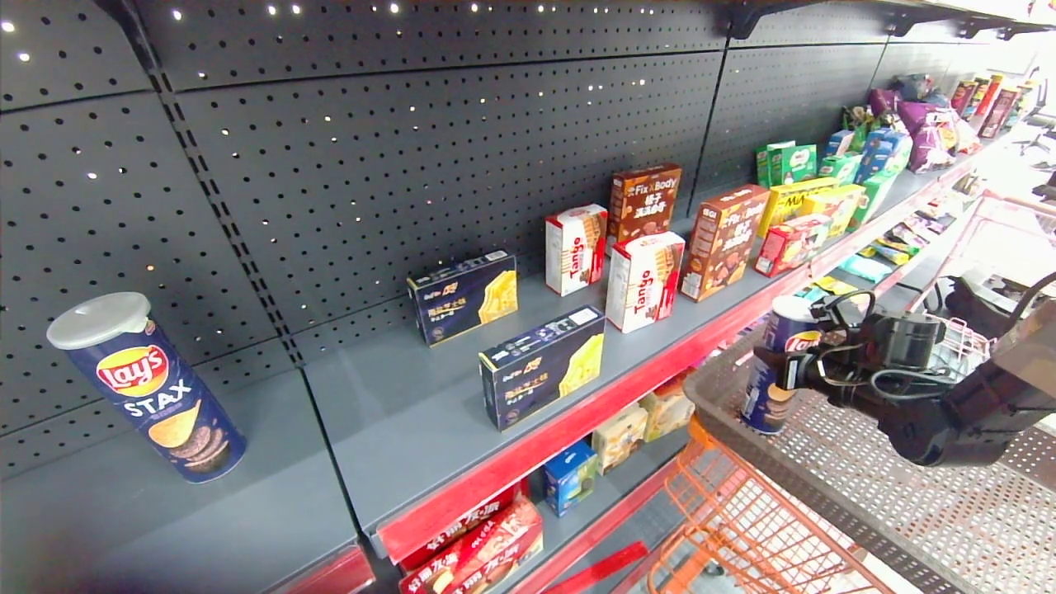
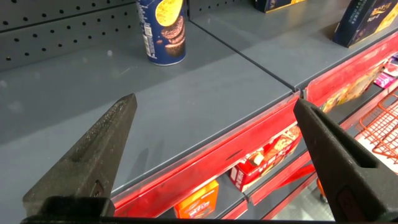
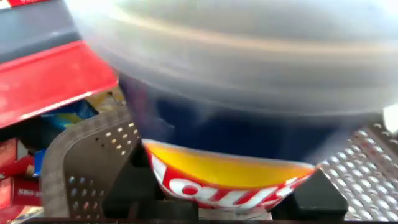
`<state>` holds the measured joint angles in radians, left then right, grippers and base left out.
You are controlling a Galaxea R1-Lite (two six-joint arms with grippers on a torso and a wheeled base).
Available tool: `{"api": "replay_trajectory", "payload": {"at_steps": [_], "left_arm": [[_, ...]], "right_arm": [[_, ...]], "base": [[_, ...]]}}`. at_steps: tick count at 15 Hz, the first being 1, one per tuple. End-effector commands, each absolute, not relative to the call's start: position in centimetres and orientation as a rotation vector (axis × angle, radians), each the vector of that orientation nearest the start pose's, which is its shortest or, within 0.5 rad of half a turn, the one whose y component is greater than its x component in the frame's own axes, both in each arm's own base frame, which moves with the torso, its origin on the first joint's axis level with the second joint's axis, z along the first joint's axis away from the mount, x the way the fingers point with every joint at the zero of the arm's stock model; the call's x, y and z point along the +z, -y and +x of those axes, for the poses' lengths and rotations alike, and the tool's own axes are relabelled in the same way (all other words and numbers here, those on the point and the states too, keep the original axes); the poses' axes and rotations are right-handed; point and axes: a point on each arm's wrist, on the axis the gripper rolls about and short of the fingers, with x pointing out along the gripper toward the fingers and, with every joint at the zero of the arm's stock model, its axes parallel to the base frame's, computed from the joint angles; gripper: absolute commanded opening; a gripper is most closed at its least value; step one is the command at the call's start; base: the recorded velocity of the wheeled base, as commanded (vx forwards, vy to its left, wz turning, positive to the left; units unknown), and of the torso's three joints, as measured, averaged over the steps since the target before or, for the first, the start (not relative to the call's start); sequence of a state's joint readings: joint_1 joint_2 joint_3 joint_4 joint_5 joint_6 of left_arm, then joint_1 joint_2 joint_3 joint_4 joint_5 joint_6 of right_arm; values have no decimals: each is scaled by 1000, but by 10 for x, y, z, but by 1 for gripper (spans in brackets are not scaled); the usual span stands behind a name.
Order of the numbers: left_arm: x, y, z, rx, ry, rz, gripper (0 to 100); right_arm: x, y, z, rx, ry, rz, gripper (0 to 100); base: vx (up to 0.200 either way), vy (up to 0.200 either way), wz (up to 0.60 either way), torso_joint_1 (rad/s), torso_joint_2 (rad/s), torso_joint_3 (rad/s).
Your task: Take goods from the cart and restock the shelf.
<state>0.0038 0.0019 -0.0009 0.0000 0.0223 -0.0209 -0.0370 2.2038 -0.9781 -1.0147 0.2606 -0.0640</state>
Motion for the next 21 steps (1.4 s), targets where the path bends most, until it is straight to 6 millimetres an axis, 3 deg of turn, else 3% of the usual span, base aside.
{"api": "replay_trajectory", "payload": {"at_steps": [1,4,6,7,8,11,12,15,16,19,21], "left_arm": [[76,0,-23,28,0,-21,100],[76,0,-23,26,0,-21,100],[76,0,-23,26,-1,-21,100],[76,0,-23,26,-1,-21,100],[76,0,-23,28,-1,-21,100],[76,0,-23,26,0,-21,100],[76,0,-23,28,0,-21,100],[76,0,-23,28,-1,-21,100],[76,0,-23,28,0,-21,100],[76,0,-23,28,0,-21,100],[76,0,-23,28,0,-21,100]], "right_arm": [[119,12,395,218,-139,-45,0],[161,11,366,160,-94,-57,0],[190,10,334,145,-97,-60,0],[214,7,305,137,-87,-79,0],[226,6,288,122,-77,-81,0],[225,-10,253,90,-83,-71,0],[222,-10,233,82,-86,-63,0],[246,0,199,46,2,-32,0],[250,-2,178,49,-8,-43,0],[247,5,142,-147,-71,-114,0],[241,4,123,-161,-112,-117,0]], "base": [[0,0,0,0,0,0],[0,0,0,0,0,0],[0,0,0,0,0,0],[0,0,0,0,0,0],[0,0,0,0,0,0],[0,0,0,0,0,0],[0,0,0,0,0,0],[0,0,0,0,0,0],[0,0,0,0,0,0],[0,0,0,0,0,0],[0,0,0,0,0,0]]}}
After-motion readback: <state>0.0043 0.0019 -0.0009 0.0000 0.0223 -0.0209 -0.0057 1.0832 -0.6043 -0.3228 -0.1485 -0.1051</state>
